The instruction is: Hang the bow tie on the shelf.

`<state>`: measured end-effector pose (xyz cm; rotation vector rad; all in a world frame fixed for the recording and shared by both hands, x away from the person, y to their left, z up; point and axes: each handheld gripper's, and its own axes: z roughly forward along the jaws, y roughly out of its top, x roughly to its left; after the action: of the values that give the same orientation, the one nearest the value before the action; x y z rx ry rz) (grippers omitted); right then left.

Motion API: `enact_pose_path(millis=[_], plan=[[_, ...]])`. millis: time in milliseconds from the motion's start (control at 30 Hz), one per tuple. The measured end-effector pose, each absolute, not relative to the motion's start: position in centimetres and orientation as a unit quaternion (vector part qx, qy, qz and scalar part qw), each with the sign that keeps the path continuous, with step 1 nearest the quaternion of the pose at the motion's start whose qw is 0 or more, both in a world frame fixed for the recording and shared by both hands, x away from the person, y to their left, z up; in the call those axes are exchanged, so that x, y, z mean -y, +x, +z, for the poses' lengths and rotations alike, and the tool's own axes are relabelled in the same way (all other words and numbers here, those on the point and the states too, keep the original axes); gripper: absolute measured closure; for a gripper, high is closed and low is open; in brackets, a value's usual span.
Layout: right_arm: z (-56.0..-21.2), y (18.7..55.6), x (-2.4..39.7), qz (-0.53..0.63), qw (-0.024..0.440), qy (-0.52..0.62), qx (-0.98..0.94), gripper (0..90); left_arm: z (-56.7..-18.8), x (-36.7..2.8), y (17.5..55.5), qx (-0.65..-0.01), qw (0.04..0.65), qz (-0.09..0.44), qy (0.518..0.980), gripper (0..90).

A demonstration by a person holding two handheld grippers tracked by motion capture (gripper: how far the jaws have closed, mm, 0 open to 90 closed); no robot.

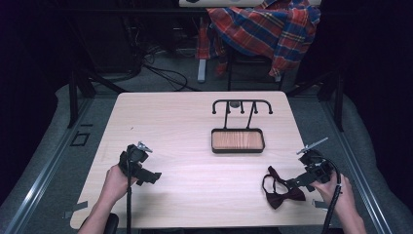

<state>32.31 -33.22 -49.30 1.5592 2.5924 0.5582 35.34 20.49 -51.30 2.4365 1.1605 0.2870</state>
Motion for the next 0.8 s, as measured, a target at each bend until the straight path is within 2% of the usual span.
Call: enact_pose_path(millis=[500, 533, 567, 667, 767, 800], plan=[[-49.3, 33.2, 32.2, 0.153, 0.045, 0.47, -0.868, 0.4, -51.4, -20.4, 35.3, -0.418, 0.21, 0.1, 0.878, 0.0], [-49.7, 33.5, 31.9, 0.152, 0.05, 0.469, -0.869, 5.5, -51.4, -20.3, 35.3, -0.416, 0.209, 0.099, 0.88, 0.0], [-49.7, 33.5, 31.9, 0.152, 0.05, 0.469, -0.869, 5.5, -51.4, -20.3, 35.3, -0.416, 0.209, 0.099, 0.88, 0.0], [-50.3, 33.9, 31.4, 0.14, 0.047, 0.453, -0.879, 15.7, -51.5, -20.3, 35.3, -0.416, 0.206, 0.099, 0.88, 0.0], [-50.8, 34.2, 31.0, 0.135, 0.046, 0.449, -0.882, 17.8, -51.5, -20.3, 35.3, -0.416, 0.206, 0.1, 0.88, 0.0], [-51.0, 34.2, 30.6, 0.138, 0.054, 0.45, -0.88, 26.1, -51.4, -20.3, 35.2, -0.415, 0.205, 0.1, 0.881, 0.0]])
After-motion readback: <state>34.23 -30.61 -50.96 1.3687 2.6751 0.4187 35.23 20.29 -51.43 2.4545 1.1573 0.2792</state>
